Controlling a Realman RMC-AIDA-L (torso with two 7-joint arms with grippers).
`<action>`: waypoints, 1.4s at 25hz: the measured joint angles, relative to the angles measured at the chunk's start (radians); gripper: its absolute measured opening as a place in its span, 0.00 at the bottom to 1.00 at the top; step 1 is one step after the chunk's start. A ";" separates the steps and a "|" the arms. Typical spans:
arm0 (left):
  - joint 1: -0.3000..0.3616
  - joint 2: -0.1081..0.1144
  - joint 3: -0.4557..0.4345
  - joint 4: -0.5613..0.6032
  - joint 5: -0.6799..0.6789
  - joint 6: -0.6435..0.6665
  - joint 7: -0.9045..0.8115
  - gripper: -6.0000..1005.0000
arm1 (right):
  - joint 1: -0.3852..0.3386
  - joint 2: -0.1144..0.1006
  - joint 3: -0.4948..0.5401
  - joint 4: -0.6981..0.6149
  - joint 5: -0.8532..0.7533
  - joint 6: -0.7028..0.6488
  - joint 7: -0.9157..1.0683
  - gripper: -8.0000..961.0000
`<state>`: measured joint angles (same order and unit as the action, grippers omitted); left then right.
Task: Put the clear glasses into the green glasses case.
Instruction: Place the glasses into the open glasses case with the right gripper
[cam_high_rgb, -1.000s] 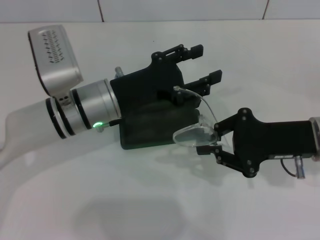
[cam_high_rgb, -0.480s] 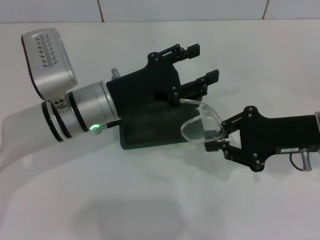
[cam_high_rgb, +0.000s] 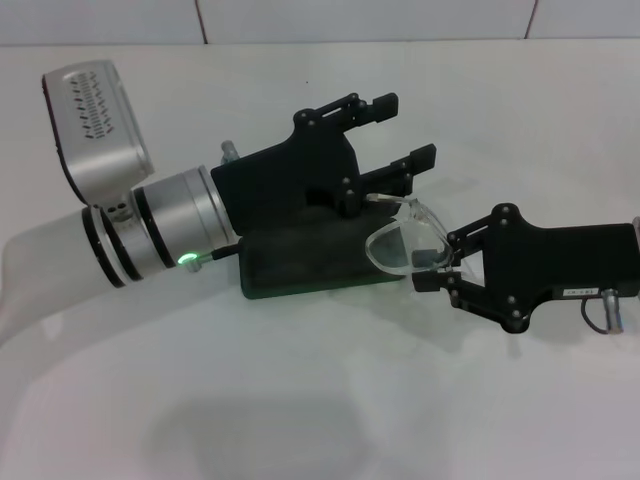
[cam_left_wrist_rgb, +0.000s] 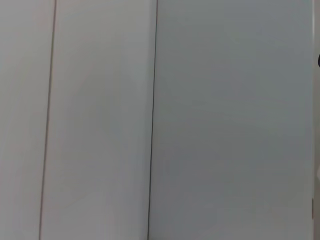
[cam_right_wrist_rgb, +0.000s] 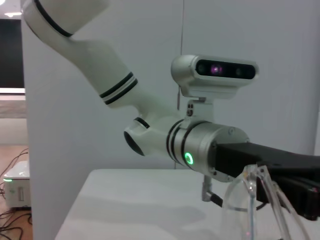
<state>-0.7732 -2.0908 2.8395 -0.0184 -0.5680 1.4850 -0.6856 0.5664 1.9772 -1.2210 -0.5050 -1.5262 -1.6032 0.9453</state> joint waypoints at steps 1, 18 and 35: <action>0.001 0.000 0.000 0.000 0.001 0.001 0.000 0.71 | 0.000 0.000 0.000 0.000 0.000 0.003 0.000 0.13; 0.118 0.005 -0.011 -0.101 -0.357 -0.120 -0.001 0.71 | -0.159 0.049 -0.192 -0.376 -0.027 0.266 0.009 0.13; 0.145 0.005 -0.003 -0.115 -0.398 -0.143 -0.002 0.71 | -0.190 0.050 -0.966 -0.626 -0.117 1.297 0.047 0.13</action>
<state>-0.6284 -2.0858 2.8362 -0.1332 -0.9664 1.3420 -0.6872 0.3759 2.0269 -2.1870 -1.1307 -1.6431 -0.3060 0.9925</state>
